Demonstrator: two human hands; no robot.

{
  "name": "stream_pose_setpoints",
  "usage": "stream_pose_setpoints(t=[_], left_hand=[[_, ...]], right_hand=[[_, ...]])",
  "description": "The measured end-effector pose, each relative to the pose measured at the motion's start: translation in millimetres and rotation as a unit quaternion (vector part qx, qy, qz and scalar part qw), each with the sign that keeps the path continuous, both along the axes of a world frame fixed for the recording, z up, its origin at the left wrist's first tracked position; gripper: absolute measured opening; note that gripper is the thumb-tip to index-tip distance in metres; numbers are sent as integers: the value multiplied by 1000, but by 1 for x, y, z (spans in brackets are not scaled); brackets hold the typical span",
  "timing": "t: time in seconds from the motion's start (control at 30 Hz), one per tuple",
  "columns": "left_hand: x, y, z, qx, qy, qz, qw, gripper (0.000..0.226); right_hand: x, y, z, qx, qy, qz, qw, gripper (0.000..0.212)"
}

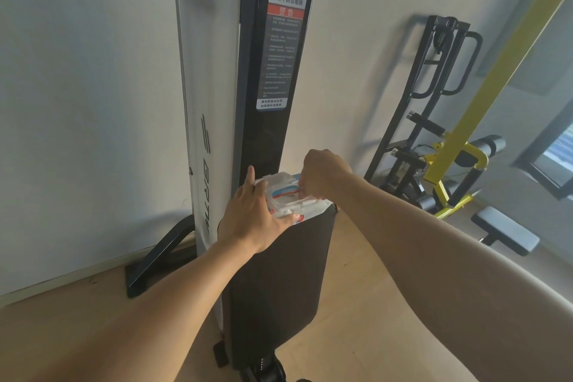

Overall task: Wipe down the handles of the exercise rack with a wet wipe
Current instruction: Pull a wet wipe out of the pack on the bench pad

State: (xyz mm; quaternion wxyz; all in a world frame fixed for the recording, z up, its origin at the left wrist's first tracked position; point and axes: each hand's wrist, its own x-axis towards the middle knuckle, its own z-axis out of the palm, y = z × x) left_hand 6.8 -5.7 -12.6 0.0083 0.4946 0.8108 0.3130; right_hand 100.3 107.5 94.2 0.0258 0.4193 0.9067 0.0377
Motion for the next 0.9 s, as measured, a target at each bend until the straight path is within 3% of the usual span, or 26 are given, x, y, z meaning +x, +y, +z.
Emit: stream_pose_setpoints(t=[0.2, 0.43, 0.67, 0.8, 0.9], left_hand=[[-1, 0, -3, 48, 22, 0, 999, 90], [1, -3, -2, 72, 46, -20, 996, 83], [-1, -2, -3, 79, 48, -22, 995, 83], [-3, -1, -6, 85, 55, -30, 994, 82], [-3, 0, -6, 70, 74, -37, 994, 77]], right_hand=[[4, 0, 3, -38, 13, -21, 999, 31], [-4, -1, 18, -185, -12, -79, 980, 46], [-4, 4, 24, -296, -3, -132, 946, 35], [-5, 9, 19, -323, 0, -138, 936, 42], [-6, 2, 18, -281, -24, -99, 954, 39]])
